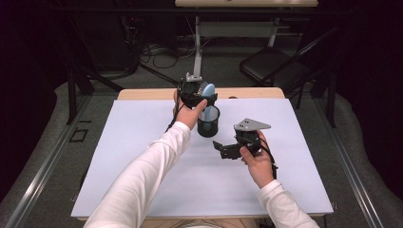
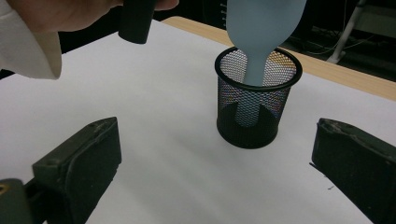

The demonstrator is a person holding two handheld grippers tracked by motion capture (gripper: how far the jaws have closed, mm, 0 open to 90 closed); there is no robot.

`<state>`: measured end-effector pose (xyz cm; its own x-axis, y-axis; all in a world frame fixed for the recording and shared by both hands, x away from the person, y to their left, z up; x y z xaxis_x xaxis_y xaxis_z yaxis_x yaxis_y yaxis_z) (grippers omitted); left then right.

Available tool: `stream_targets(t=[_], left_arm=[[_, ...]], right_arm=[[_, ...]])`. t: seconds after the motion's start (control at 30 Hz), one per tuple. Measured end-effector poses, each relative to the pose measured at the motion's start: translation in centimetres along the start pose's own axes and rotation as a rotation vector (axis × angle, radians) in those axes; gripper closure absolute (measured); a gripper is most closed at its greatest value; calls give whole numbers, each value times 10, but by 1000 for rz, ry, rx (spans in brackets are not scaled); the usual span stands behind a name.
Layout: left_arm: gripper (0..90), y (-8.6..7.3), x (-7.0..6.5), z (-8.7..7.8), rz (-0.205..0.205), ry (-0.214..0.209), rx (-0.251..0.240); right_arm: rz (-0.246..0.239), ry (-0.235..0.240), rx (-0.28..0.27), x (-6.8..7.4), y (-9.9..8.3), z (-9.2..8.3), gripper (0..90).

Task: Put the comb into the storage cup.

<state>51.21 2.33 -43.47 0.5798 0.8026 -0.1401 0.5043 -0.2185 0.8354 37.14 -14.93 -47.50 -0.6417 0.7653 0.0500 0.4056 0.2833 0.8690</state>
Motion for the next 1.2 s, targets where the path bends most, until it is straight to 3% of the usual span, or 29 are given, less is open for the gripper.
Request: stream_targets(t=[0.27, 0.67, 1.2], left_arm=[[147, -1, -1, 0, -15, -15, 7], [4, -1, -1, 0, -24, -11, 10], [4, -2, -1, 0, -10, -9, 36]], right_arm=[[-1, -1, 2, 1, 0, 0, 12], [-4, 0, 5, 2, -2, 2, 11], [0, -1, 5, 2, -2, 2, 11]])
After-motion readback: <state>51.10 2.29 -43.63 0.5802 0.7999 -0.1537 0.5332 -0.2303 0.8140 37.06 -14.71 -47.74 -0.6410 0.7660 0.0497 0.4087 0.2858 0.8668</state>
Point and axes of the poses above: each handheld gripper's, and its own axes: z roughly forward along the jaws, y roughly out of its top, x roughly to its left, the point moved 2 cm from there along z, roughly forward along the jaws, and after that the axes turned 3 degrees about x, right-handed, at the moved point
